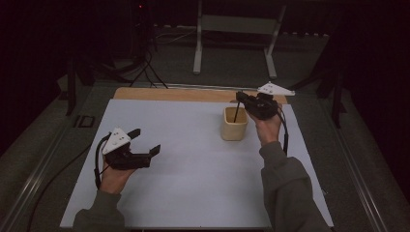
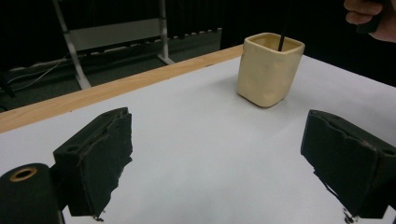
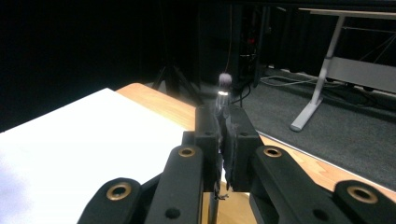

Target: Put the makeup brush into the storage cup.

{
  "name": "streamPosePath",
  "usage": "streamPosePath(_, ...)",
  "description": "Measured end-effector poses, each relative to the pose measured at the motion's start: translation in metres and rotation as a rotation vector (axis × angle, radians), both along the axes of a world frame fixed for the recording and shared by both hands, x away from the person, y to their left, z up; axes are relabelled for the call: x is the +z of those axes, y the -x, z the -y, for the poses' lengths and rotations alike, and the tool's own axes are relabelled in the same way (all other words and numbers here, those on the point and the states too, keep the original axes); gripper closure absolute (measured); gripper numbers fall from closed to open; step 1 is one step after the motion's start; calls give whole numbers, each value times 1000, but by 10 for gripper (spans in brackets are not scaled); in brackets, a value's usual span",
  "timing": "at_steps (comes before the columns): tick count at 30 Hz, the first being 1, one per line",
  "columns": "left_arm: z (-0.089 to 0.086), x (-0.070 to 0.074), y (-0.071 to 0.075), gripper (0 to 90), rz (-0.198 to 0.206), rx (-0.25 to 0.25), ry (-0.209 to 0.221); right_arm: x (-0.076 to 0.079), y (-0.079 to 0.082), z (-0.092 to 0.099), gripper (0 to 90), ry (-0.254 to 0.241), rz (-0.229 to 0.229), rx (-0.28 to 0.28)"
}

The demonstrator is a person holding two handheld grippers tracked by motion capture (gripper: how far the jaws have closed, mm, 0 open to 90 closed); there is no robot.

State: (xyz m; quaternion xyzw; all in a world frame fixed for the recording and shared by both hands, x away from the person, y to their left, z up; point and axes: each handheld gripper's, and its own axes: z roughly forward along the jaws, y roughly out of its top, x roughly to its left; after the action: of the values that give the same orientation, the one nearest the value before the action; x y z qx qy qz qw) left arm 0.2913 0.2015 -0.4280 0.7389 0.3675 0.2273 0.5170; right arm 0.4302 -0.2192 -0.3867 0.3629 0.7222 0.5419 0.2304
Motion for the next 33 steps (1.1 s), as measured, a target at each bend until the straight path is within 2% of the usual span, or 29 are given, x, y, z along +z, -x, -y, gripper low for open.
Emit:
streamPosePath(8, -1, 0, 0, 98, -1, 2, 1, -4, 0, -3, 851, 22, -12, 0)
streamPosePath(11, -1, 0, 0, 98, -2, 2, 1, -5, -1, -4, 822, 34, -42, 4)
streamPosePath(12, -1, 0, 0, 98, -3, 2, 3, -6, -2, -4, 654, 23, -60, 20)
streamPosePath(13, -1, 0, 1, 98, -2, 2, 2, -7, -3, -3, 437, 5, -71, 37)
streamPosePath(14, -2, 0, 1, 98, -2, 2, 0, -9, -4, -3, 253, 2, -79, 18)
streamPosePath(15, -2, -1, 1, 98, -3, 3, 1, -9, -3, -3, 134, 8, -100, -8)
streamPosePath(16, -2, -1, 0, 98, -4, 5, 2, -9, -3, -2, 104, 7, -111, -18)
streamPosePath(20, -2, -1, 1, 98, -6, 6, 3, -9, -1, 5, 96, 14, -131, 2)
streamPosePath(33, -7, -2, 2, 97, -6, 22, -3, -5, 4, 6, 96, 50, -116, 22)
